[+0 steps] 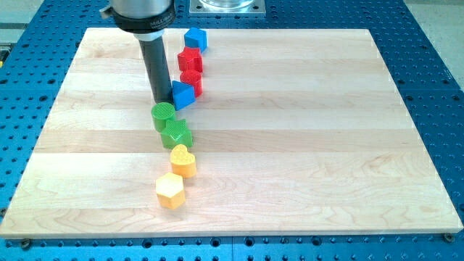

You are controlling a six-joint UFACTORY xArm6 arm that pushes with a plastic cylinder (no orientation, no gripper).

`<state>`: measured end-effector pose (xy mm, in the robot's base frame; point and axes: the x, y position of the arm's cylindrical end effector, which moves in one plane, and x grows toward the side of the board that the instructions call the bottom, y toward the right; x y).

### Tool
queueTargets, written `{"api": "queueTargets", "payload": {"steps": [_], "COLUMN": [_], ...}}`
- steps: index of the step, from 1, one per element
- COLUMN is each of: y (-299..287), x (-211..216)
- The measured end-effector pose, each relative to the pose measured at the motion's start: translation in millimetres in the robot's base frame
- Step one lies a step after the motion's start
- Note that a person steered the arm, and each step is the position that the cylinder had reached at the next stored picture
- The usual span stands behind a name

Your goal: Move the green circle to the top of the green star

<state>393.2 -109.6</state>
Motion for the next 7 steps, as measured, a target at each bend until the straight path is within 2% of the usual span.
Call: {"api": "queueTargets", "payload": {"steps": [1, 3, 4, 5, 7], "y": [0, -41, -80, -45, -6], "x": [10, 63, 107, 117, 89]}}
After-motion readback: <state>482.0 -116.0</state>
